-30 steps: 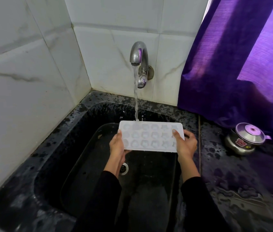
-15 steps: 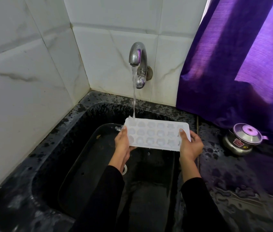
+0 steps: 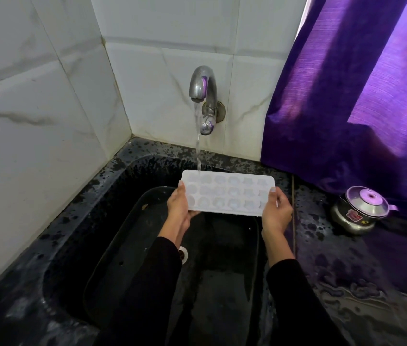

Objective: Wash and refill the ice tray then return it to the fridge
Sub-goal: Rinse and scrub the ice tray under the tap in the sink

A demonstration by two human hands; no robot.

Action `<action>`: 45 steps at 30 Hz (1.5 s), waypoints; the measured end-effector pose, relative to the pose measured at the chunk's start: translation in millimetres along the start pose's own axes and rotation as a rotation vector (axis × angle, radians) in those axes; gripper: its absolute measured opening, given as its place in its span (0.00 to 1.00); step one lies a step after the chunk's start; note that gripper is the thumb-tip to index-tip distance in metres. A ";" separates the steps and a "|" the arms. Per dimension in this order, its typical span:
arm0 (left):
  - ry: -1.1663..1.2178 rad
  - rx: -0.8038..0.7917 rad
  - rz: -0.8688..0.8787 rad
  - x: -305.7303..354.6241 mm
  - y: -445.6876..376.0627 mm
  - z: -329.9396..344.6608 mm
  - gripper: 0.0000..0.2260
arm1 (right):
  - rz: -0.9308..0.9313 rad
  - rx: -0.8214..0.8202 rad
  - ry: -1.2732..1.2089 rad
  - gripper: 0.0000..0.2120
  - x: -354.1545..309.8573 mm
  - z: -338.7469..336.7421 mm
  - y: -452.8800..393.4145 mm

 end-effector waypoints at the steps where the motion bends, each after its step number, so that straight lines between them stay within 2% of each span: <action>1: -0.003 0.000 0.008 2.2 -1.5 0.2 0.18 | -0.003 -0.009 0.003 0.20 -0.4 2.0 -0.1; 9: 0.008 0.057 0.019 12.9 -7.5 -7.8 0.13 | -0.030 -0.041 -0.002 0.18 -6.1 17.8 2.5; 16: 0.051 0.181 0.028 7.0 -3.4 -32.4 0.10 | -0.051 -0.109 0.022 0.19 -2.9 30.8 12.8; 33: 0.067 0.328 0.067 3.1 19.4 -88.9 0.10 | -0.009 -0.217 0.075 0.20 15.0 49.6 51.8; 45: 0.103 0.485 0.099 12.0 30.0 -122.9 0.11 | -0.039 -0.357 0.089 0.18 9.5 76.9 76.3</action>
Point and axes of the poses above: each hand's wrist, its own y-axis away from the middle knuckle, its own z-axis out of the palm, x = y × z, the point moved 6 cm from there along -y, towards the middle knuckle, and after that the axes turned 10 degrees about -y, right-handed, at the moved point
